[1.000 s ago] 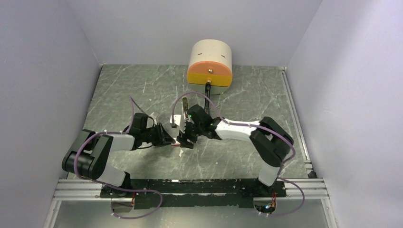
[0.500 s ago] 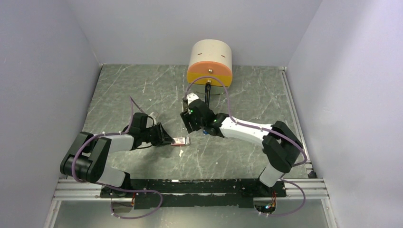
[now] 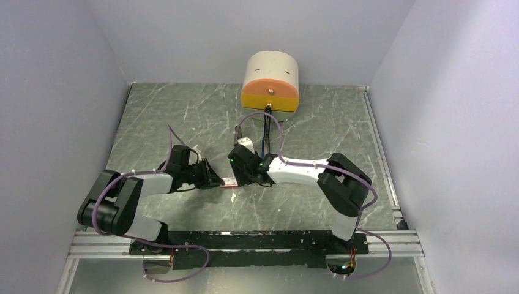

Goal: Load the staples into the stapler

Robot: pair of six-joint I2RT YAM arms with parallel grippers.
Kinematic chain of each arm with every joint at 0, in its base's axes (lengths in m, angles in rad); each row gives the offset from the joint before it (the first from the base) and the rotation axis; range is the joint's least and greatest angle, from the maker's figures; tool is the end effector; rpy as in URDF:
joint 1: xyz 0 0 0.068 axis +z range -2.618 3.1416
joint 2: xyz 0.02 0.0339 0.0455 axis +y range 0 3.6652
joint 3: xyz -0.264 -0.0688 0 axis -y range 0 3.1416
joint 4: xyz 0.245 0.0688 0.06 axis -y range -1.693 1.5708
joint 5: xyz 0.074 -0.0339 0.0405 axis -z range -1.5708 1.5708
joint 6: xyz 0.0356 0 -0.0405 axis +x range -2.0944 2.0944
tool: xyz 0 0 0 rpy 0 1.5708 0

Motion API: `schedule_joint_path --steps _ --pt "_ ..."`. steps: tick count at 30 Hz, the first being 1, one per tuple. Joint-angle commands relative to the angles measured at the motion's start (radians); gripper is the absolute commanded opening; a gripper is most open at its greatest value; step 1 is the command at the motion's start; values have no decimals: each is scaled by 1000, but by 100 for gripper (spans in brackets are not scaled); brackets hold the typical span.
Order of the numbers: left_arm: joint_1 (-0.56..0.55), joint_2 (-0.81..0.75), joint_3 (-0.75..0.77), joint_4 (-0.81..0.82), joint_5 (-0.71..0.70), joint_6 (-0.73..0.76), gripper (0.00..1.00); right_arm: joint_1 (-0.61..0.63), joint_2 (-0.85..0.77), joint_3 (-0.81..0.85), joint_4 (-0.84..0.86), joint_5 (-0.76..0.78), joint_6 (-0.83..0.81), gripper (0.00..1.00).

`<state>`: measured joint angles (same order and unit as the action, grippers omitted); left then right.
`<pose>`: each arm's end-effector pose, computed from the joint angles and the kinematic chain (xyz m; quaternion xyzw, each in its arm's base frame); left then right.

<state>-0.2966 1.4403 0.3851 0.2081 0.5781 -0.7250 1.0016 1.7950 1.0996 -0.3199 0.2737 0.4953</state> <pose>0.2118 -0.0851 0.1139 -0.0920 0.8974 -0.3984 0.1657 0.2034 0.3000 0.1680 -0.2024 0.9317 0.0887 0.2883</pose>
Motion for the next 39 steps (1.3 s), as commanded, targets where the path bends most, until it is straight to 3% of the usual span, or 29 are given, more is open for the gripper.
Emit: schedule_joint_path --steps 1,15,26,39 --pt "-4 -5 25 -10 -11 16 26 6 7 22 -5 -4 53 59" --pt "-3 -13 23 -27 -20 23 33 6 20 33 0 -31 48 64" --pt "-4 -14 20 -42 -37 30 29 6 -47 8 49 -83 44 69" --pt "-4 -14 14 -44 -43 28 29 9 27 58 -27 -47 67 64"
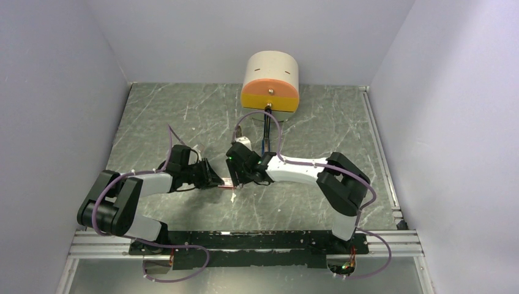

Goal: Load the staples into the stapler

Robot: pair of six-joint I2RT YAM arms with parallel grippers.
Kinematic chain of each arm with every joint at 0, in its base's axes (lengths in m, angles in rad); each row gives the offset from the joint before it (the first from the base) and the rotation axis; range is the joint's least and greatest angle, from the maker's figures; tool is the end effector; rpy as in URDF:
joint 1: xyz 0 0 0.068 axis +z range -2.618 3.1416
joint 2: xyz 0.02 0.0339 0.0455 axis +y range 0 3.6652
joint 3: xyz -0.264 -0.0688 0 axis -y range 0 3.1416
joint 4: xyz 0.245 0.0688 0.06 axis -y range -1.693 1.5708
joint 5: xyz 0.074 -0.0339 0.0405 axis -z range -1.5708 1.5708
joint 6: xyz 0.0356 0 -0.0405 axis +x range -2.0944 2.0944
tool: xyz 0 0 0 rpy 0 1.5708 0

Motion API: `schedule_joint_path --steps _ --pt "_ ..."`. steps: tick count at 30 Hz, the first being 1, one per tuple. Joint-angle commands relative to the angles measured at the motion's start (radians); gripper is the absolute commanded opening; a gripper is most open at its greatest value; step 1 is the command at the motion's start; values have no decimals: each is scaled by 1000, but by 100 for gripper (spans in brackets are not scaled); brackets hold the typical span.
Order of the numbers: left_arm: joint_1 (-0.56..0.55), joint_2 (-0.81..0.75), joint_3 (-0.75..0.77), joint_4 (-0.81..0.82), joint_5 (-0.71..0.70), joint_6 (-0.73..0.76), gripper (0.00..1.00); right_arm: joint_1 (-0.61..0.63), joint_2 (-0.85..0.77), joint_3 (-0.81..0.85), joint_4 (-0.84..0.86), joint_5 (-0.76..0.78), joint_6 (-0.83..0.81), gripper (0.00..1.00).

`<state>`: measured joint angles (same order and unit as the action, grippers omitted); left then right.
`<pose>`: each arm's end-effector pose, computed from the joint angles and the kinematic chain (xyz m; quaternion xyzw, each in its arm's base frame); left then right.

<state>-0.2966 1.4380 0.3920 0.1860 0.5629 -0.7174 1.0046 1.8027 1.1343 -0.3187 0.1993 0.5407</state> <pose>0.2122 -0.0847 0.1143 -0.0936 0.9009 -0.3899 0.1658 0.2045 0.3086 0.1748 -0.1912 0.9340 0.1316 0.2715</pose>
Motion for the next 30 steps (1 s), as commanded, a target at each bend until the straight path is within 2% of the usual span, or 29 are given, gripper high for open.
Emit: schedule_joint_path --steps 1,15,22,30 --pt "-4 -11 7 -22 -28 20 29 5 18 22 -31 28 24 63" --pt "-3 -25 -2 -11 -42 11 25 5 9 34 -110 98 63 32" --pt "-4 -31 -2 -10 -40 6 26 6 26 40 -84 33 50 19" --pt "-4 -47 -5 -18 -43 14 28 4 40 37 -76 10 60 20"
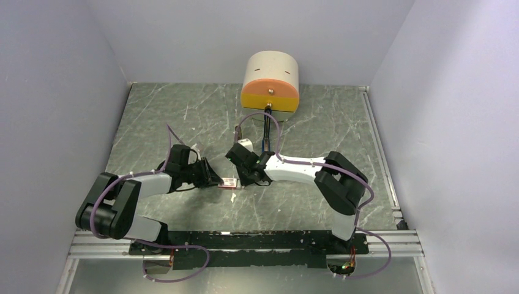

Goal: Load the staples into the stapler

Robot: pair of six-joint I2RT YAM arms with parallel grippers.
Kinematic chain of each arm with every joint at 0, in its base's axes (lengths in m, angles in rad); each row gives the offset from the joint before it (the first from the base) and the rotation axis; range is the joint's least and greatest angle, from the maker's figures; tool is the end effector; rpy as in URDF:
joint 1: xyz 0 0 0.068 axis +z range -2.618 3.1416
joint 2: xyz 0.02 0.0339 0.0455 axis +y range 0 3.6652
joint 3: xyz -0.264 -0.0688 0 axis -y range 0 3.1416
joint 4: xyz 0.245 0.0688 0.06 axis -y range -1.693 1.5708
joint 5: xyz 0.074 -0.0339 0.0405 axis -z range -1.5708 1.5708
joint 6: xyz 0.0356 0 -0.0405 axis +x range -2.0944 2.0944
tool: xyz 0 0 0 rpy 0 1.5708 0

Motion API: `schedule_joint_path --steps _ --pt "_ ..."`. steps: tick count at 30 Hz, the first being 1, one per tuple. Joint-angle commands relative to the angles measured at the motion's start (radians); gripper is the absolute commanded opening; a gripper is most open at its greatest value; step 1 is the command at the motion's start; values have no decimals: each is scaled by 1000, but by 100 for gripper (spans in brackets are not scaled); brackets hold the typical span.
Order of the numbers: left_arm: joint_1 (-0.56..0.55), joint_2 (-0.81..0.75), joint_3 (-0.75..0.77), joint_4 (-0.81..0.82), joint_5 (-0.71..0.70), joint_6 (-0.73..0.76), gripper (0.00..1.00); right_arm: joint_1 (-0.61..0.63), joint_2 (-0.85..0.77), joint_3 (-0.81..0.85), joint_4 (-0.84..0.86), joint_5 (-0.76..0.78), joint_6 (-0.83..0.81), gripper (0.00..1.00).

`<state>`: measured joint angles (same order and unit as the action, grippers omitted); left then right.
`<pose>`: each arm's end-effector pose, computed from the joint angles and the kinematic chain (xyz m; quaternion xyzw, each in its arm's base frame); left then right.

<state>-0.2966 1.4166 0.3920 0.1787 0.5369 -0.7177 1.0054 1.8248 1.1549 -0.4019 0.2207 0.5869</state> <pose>0.2121 -0.0839 0.1179 -0.0965 0.9013 -0.3828 0.1784 0.2036 0.3063 0.1685 -0.1735 0.9478 0.1007 0.2479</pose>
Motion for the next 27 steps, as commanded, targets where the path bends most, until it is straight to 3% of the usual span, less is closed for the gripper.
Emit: schedule_joint_path --steps 1,5,12,17,27 --pt "-4 -25 -6 -10 -18 14 28 4 18 13 8 -12 17 20" --pt "-3 -29 -12 -9 -22 17 23 0 18 12 -4 1 31 17" --pt "-4 -32 -16 -13 -26 27 14 -12 7 2 -31 33 44 2" --pt "-4 -27 -16 -3 -13 34 5 -23 -12 -21 -33 38 44 1" --pt "-4 -38 -10 -19 -25 43 5 -50 -67 -82 -43 54 22 2"
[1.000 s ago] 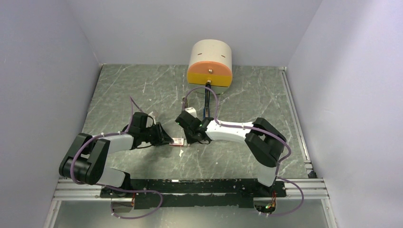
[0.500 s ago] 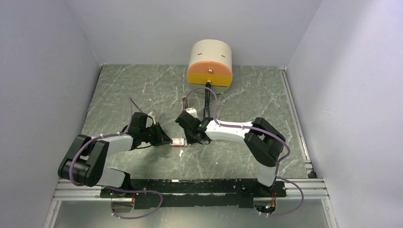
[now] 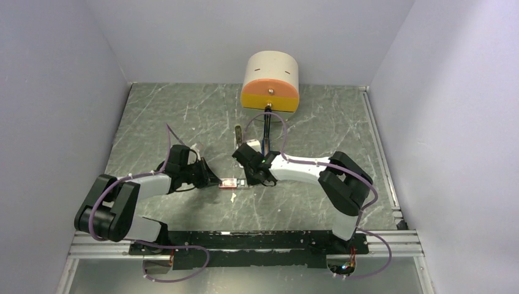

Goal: Load the staples into the stapler

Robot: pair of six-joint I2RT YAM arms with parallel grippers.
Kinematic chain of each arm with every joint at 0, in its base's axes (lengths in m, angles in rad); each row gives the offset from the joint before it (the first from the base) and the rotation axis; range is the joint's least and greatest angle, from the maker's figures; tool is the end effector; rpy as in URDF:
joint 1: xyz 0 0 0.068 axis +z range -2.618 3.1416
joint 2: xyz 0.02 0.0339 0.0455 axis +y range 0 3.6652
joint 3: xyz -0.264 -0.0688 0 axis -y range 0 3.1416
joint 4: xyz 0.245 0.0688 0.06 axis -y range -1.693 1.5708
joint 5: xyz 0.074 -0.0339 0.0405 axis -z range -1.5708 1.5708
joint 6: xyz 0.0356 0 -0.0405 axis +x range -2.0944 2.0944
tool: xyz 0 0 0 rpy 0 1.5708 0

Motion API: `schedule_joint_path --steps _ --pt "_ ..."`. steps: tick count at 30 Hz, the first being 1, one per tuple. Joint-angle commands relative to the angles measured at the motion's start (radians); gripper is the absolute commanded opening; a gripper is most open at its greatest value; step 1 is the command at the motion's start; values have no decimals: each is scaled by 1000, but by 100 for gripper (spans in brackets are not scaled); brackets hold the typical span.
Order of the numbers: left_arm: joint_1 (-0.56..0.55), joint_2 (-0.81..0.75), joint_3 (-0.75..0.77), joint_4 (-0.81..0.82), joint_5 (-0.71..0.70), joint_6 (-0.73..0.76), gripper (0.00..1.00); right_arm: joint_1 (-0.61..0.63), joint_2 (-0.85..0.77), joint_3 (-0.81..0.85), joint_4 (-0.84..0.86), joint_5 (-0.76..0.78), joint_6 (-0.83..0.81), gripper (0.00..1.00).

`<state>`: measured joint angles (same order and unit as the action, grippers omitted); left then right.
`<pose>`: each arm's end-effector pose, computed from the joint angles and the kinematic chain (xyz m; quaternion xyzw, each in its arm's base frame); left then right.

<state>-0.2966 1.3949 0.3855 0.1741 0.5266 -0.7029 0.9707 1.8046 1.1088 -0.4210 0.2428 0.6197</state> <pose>0.2103 -0.0830 0.1203 -0.0901 0.9013 -0.3795 0.1883 0.2077 0.2884 0.1618 -0.1420 0.9571 0.0769 0.2407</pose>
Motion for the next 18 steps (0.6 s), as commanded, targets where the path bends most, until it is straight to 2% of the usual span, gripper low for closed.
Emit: schedule_joint_path --steps 1,18 --pt "-4 -17 -2 -17 -15 28 5 -17 -55 -43 -26 32 -17 2" --pt "-4 -27 37 -70 -60 46 6 -122 -221 -208 -61 6 -108 7"
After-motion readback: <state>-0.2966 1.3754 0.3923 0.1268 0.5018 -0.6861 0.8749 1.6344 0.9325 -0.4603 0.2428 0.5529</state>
